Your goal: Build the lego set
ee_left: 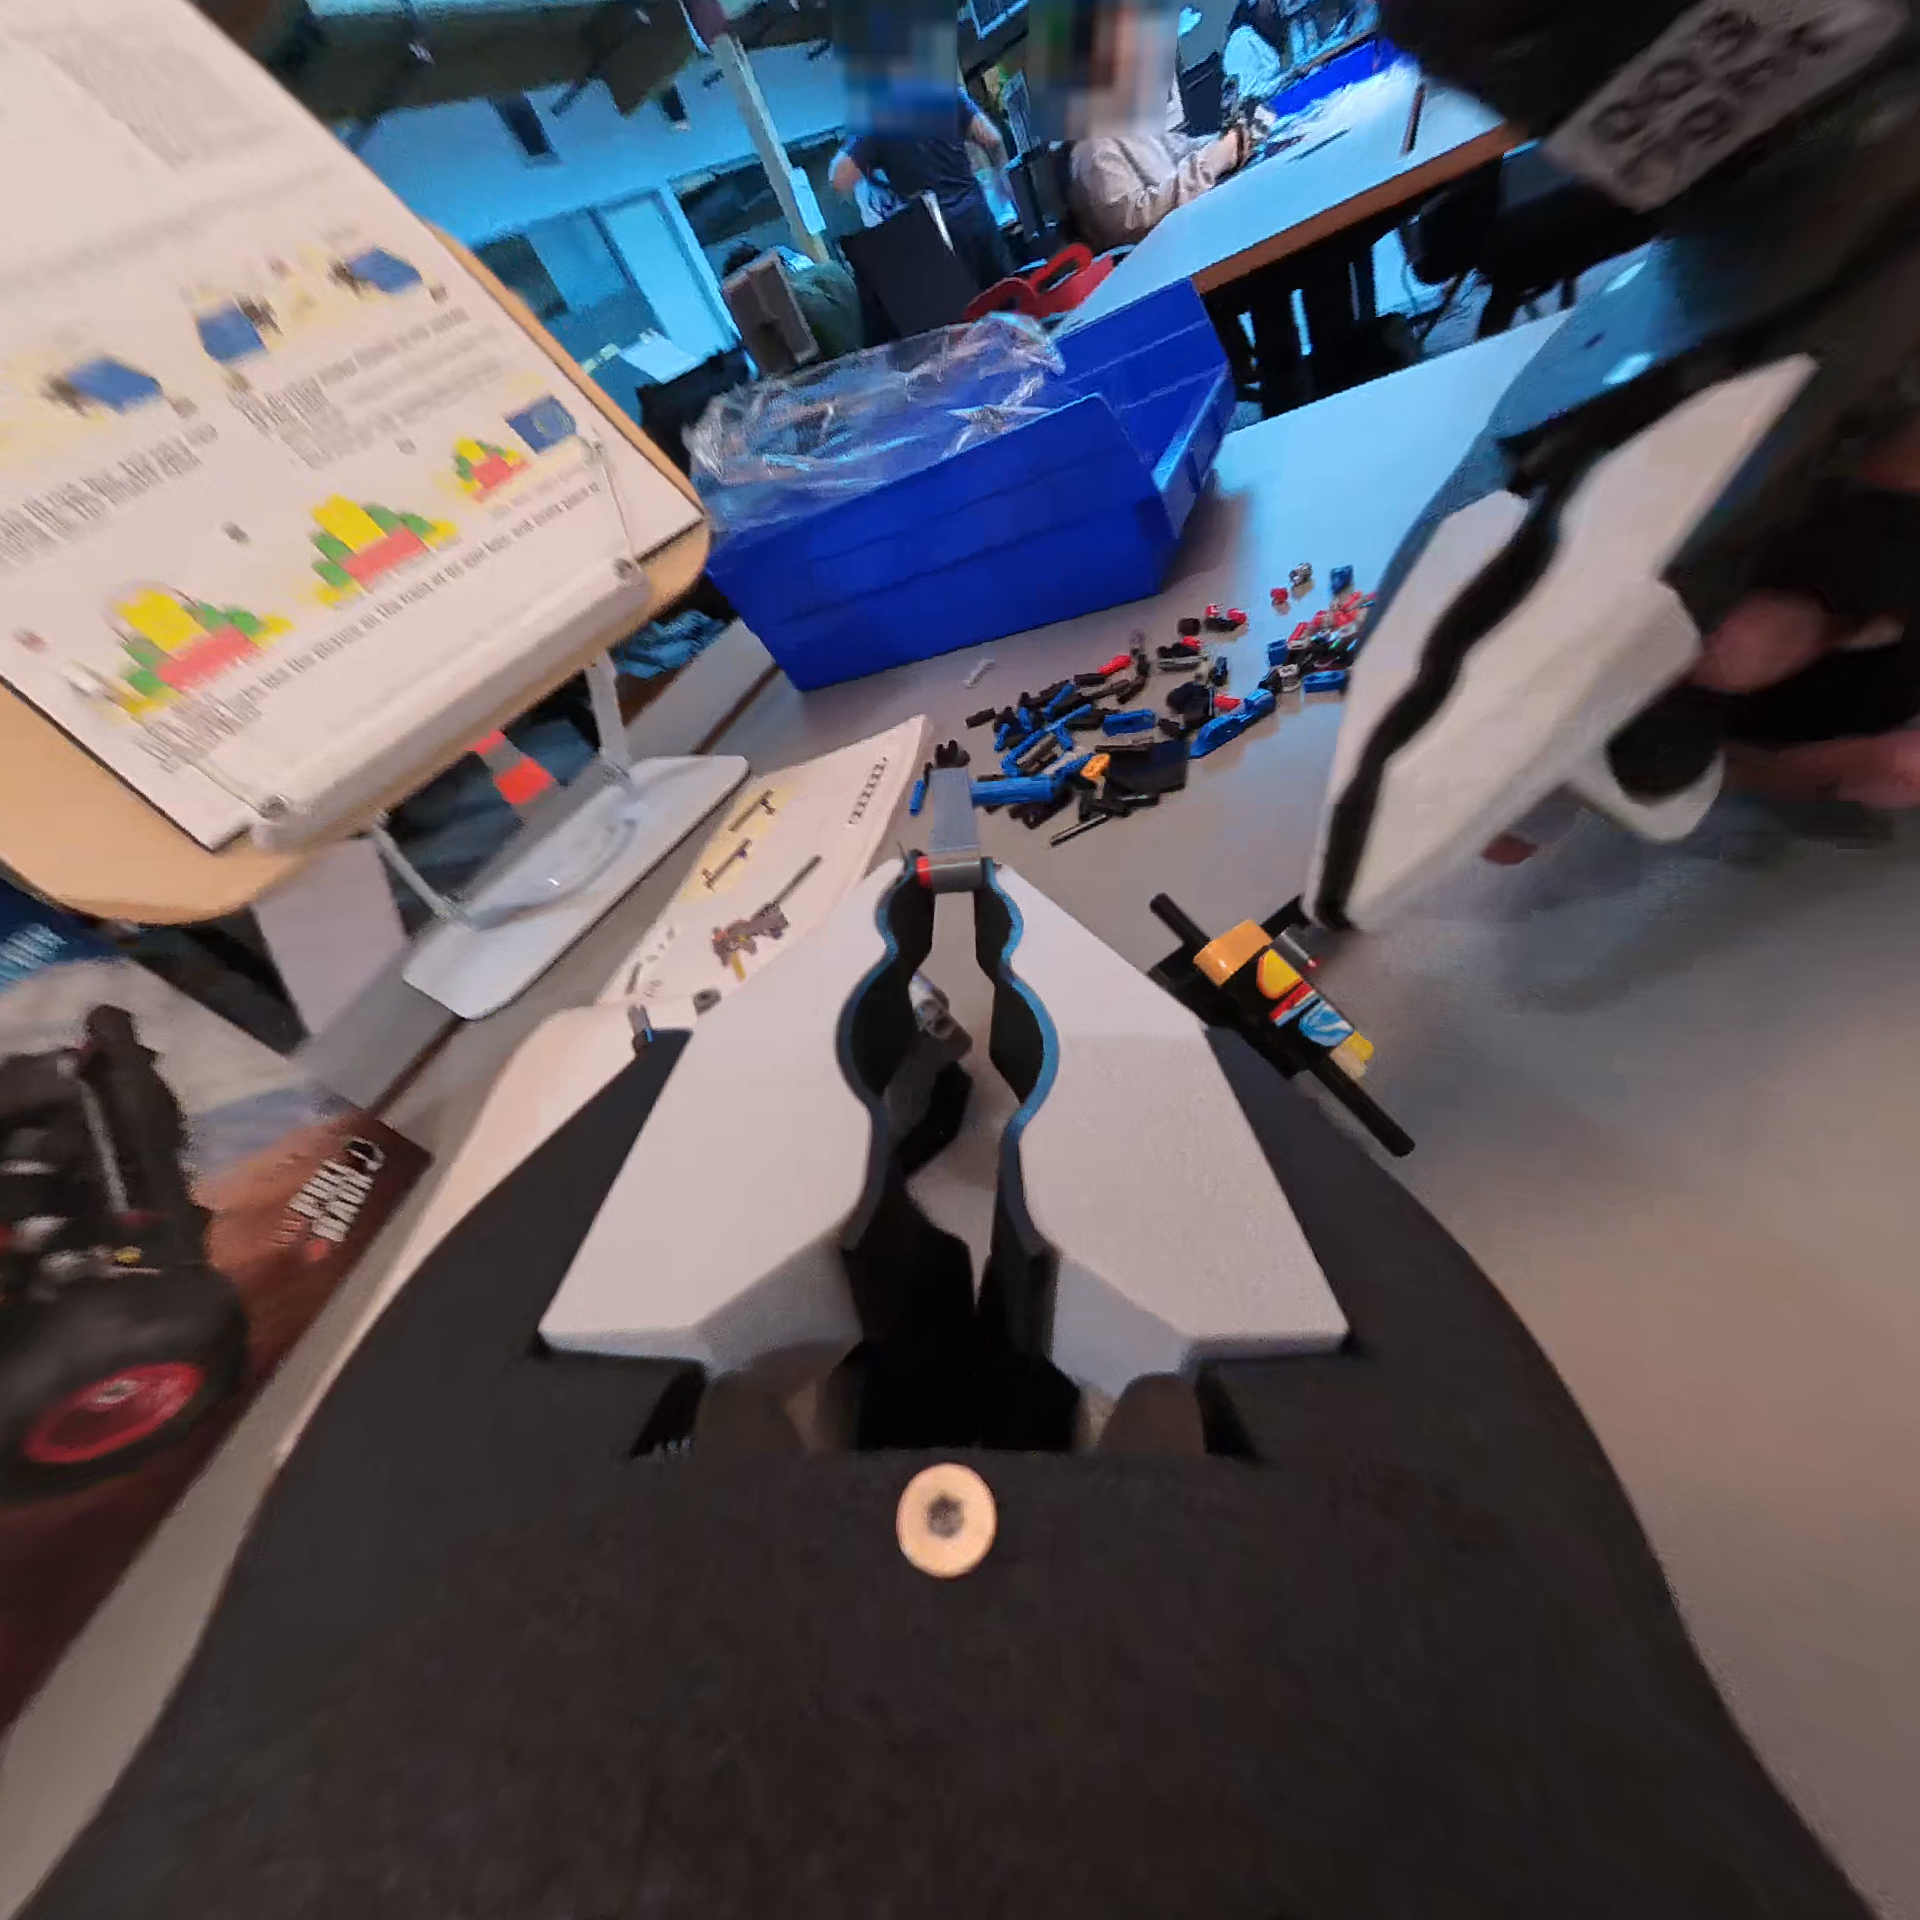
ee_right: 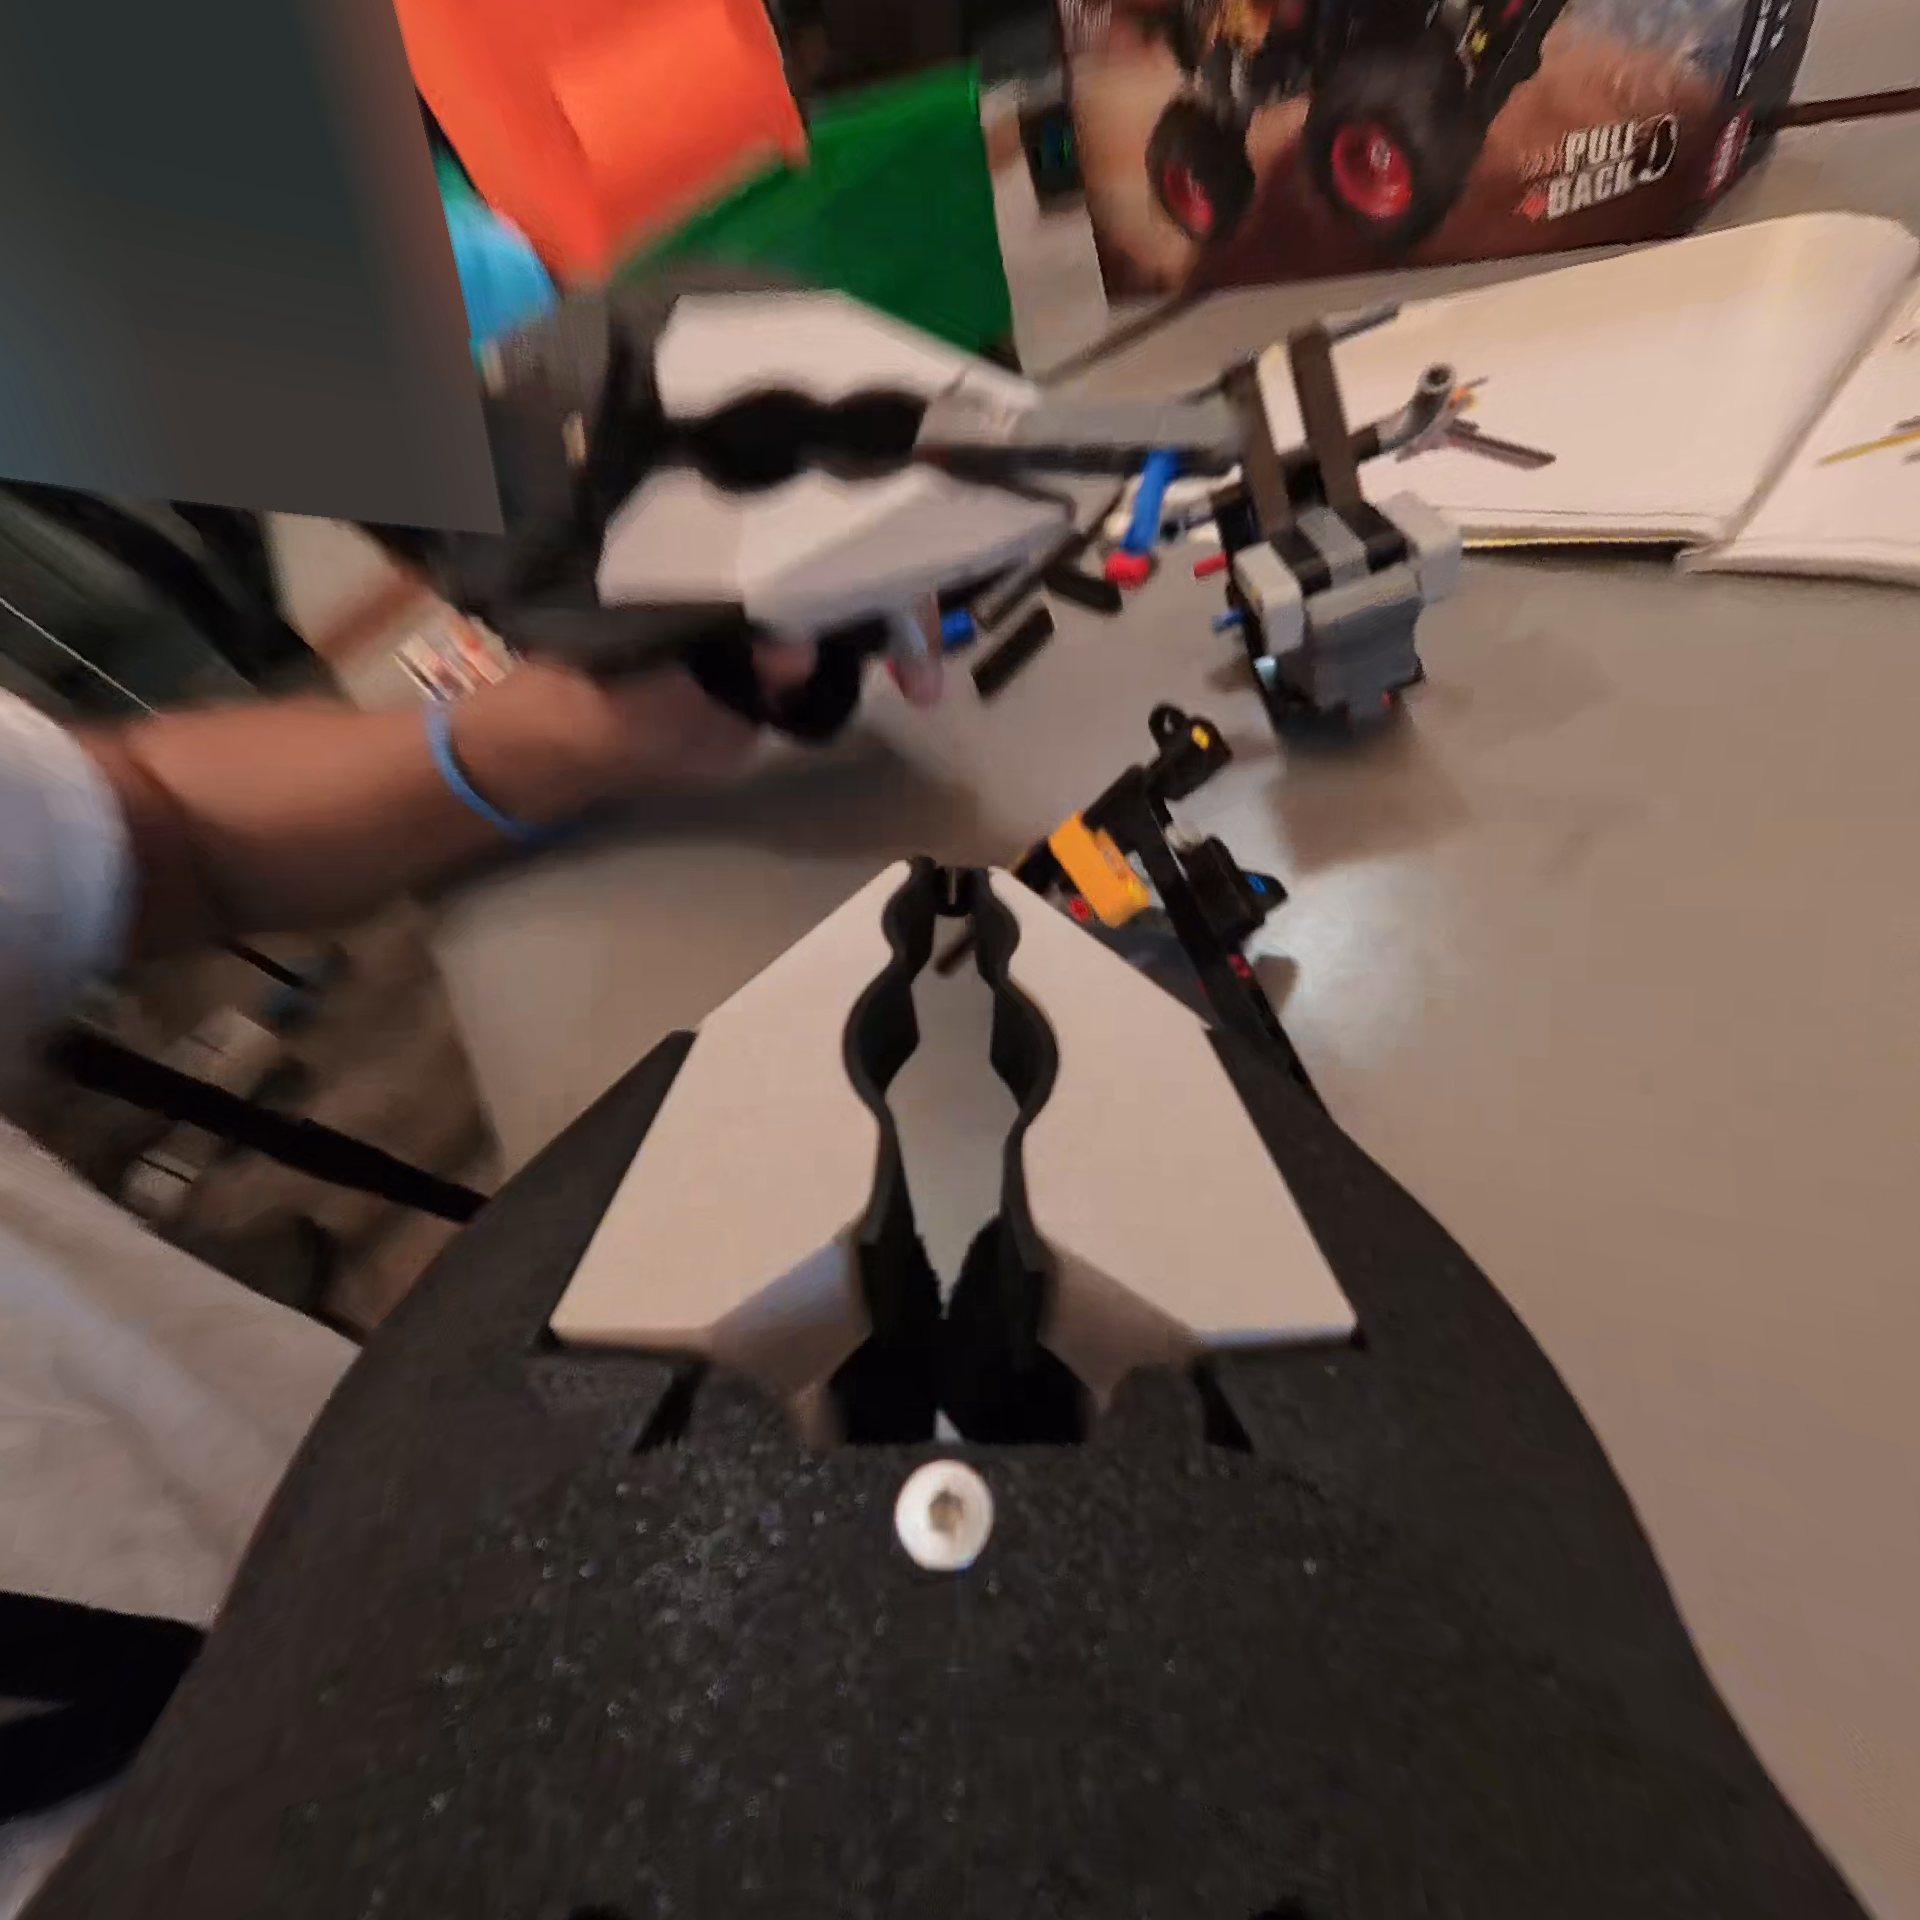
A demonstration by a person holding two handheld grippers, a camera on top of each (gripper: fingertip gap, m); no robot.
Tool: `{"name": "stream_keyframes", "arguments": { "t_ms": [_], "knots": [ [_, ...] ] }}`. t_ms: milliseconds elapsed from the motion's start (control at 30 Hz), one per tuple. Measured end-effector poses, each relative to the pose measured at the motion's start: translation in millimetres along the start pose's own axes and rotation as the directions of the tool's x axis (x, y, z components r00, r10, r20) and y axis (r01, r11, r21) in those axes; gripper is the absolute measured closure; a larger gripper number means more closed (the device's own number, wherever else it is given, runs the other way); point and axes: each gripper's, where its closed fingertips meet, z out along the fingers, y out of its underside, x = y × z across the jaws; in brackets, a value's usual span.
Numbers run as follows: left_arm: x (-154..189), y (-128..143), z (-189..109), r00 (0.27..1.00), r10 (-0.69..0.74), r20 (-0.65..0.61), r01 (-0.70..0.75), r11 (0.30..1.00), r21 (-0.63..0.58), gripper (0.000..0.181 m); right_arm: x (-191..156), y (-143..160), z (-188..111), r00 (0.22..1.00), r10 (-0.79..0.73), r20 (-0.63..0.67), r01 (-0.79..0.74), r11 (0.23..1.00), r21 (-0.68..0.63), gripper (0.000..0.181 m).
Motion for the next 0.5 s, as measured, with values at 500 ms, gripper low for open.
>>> {"name": "stream_keyframes", "arguments": {
  "t_ms": [500],
  "knots": [
    [21, -17, 2, 1.0, 0.028, 0.011, -0.028, 0.999, 0.04, 0.176, 10, -46, -18, 0.877, 0.357, 0.321, -0.444, 0.859, 0.256, 0.176]
  ]
}}
